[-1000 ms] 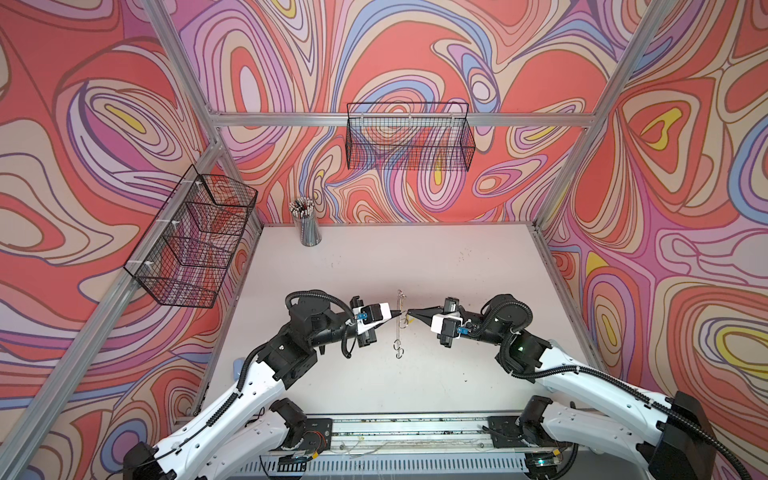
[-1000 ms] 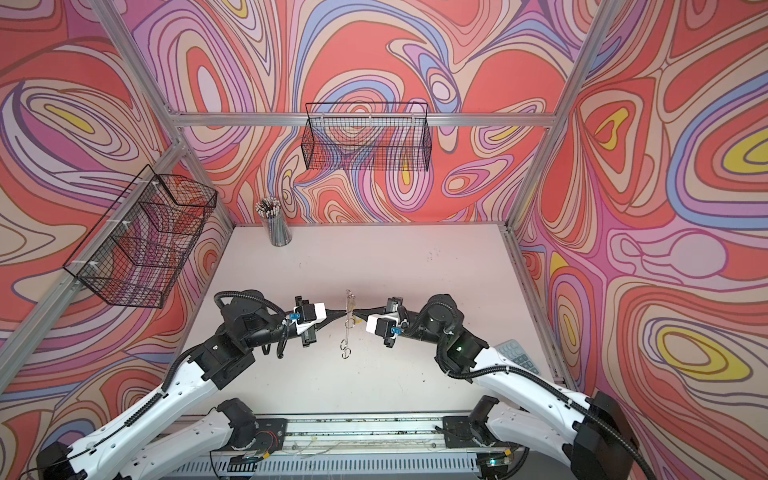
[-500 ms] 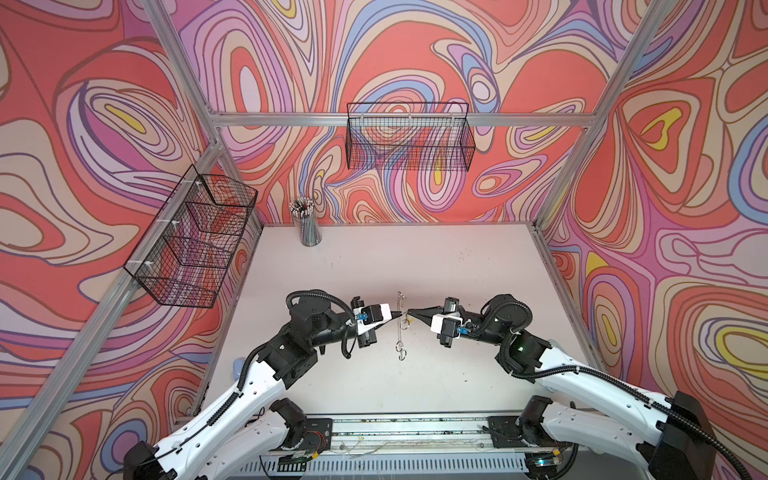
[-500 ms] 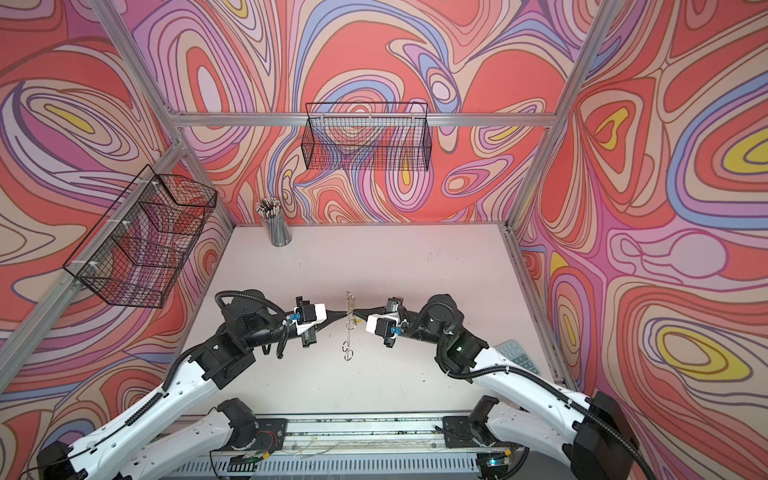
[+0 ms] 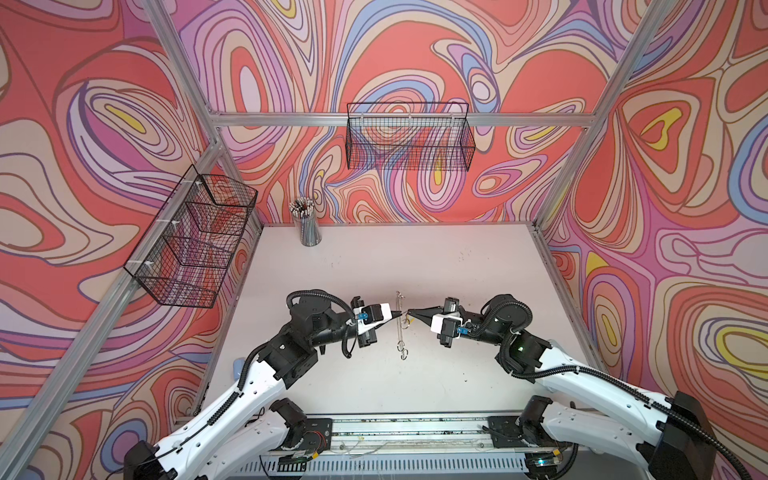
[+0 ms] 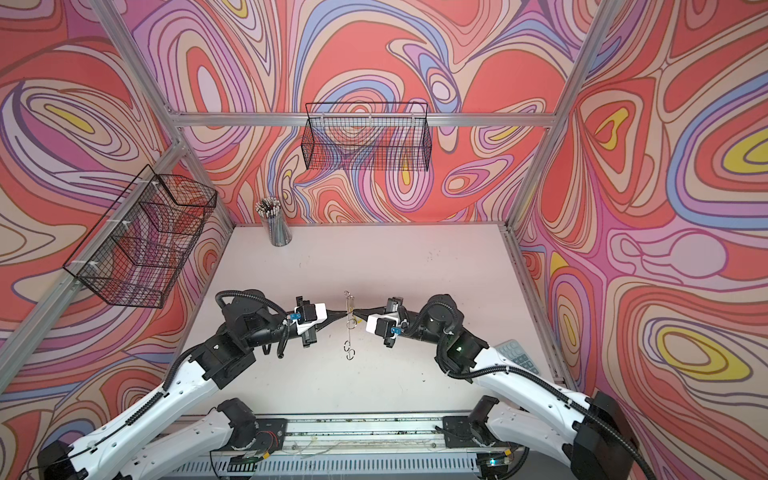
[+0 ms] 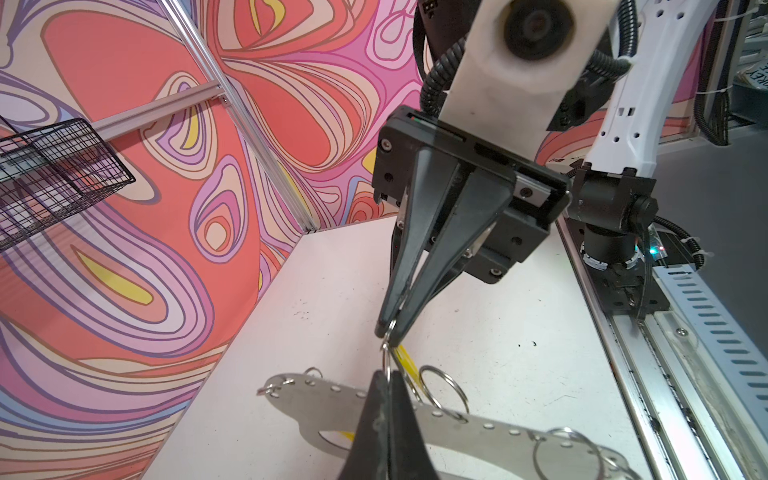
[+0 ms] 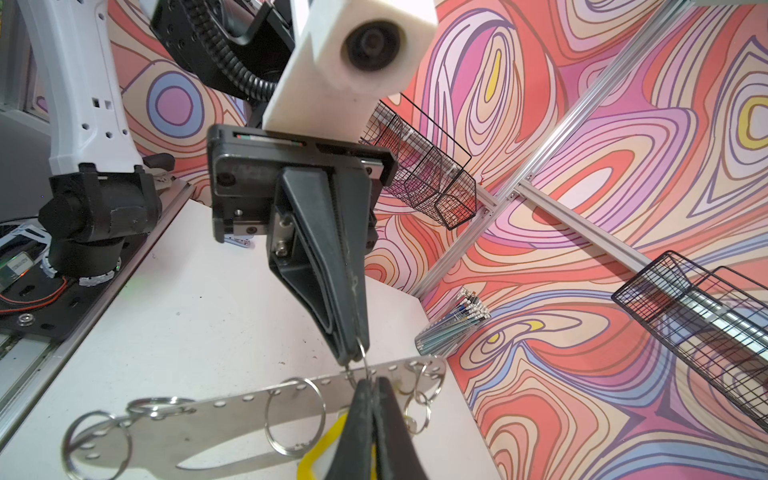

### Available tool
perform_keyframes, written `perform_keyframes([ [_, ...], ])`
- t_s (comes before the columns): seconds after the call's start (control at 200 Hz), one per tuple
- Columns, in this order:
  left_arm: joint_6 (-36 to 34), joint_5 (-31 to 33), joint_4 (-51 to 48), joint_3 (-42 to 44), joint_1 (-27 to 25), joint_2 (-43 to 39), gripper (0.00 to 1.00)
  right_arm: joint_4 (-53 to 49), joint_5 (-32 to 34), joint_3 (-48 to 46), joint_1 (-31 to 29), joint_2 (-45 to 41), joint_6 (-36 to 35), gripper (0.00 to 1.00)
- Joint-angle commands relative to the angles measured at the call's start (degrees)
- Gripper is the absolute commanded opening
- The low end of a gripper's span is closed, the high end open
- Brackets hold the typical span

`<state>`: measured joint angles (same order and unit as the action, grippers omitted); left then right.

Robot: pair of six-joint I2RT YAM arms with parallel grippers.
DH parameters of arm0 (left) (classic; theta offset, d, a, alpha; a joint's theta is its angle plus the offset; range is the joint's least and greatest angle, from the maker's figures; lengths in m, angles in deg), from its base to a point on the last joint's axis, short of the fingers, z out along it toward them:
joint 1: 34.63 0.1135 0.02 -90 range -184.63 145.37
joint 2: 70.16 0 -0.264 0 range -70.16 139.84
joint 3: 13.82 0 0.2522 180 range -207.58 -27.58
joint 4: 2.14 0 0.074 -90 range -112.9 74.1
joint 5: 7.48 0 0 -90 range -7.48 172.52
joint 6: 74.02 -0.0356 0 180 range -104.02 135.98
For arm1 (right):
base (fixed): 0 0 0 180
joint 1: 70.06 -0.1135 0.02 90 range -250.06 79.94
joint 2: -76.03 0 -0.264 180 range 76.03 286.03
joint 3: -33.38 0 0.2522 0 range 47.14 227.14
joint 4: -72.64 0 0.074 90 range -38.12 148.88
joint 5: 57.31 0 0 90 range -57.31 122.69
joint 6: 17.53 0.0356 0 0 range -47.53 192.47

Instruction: Put the keys on the keyring

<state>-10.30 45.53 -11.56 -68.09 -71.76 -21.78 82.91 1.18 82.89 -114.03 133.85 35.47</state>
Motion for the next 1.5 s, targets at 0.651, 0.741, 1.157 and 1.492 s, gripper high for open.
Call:
perform_keyframes([
  [0.651, 0.81, -1.28, 1.33, -1.94, 0.3, 0.22, 0.0, 0.91, -1.1, -0.49, -0.24, -0.52, -0.8, 0.0],
  [0.741, 0.73, -1.39, 1.33, -1.94, 0.3, 0.22, 0.0, 0.75, -1.15, -0.41, -0.22, -0.29, -0.71, 0.0],
  [1.157, 1.17, -1.94, 1.42, -2.12, 0.3, 0.56, 0.0, 0.84, -1.76, -0.24, -0.23, -0.08, -0.67, 0.0],
  [1.492, 1.26, -2.23, 1.47, -2.2, 0.3, 0.55, 0.0, 0.75, -1.89, -0.13, -0.24, 0.2, -0.68, 0.0],
])
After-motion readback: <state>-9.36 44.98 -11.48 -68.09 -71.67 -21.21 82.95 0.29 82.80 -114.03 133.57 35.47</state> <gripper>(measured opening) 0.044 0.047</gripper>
